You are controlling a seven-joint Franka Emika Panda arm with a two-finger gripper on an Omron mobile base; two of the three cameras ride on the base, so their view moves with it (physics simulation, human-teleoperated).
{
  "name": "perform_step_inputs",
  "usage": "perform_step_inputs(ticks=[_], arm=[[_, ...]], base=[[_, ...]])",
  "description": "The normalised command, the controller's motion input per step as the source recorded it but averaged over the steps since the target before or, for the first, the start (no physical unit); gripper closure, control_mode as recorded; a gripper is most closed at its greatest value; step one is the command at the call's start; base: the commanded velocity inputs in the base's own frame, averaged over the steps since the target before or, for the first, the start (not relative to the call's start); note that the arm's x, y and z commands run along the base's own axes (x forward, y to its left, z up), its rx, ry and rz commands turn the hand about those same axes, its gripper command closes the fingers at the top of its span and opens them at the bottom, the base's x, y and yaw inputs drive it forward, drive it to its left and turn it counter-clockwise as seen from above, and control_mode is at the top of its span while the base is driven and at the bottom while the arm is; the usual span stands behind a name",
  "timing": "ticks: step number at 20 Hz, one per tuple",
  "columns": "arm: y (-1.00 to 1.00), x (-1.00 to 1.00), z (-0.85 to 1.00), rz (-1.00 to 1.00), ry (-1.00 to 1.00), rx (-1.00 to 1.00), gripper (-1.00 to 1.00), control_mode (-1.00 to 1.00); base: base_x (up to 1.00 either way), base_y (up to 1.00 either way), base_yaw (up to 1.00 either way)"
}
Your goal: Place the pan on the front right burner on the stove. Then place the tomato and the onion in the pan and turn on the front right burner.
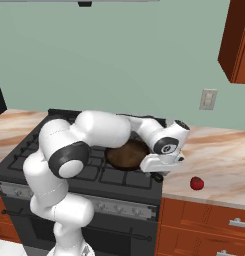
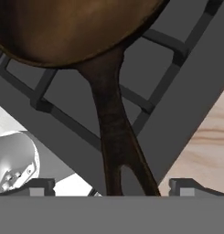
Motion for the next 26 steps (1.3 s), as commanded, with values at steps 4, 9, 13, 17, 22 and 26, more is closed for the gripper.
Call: perform_step_inputs(ticks=[4,9,13,17,22,26], arm=[[-0.24,0.00,0.05,-0.10,0.00,0.00,-1.00,-1.00],[-0.26,0.00,0.02,-0.11,0.00,0.00,-1.00,-1.00],[-0.24,0.00,0.00,-0.13,0.00,0.00,-1.00,-1.00],[-0.26,0.00,0.01,-0.15,0.00,0.00,-1.00,-1.00],[-0.28,0.00,0.00,-0.15,0.00,0.00,-1.00,-1.00],[-0.20,0.00,0.00,-0.14,0.00,0.00,-1.00,-1.00]], base=[[0.00,0.00,0.00],[0.00,0.00,0.00],[0.00,0.00,0.00],[0.00,0.00,0.00],[0.00,0.00,0.00],[0.00,0.00,0.00]])
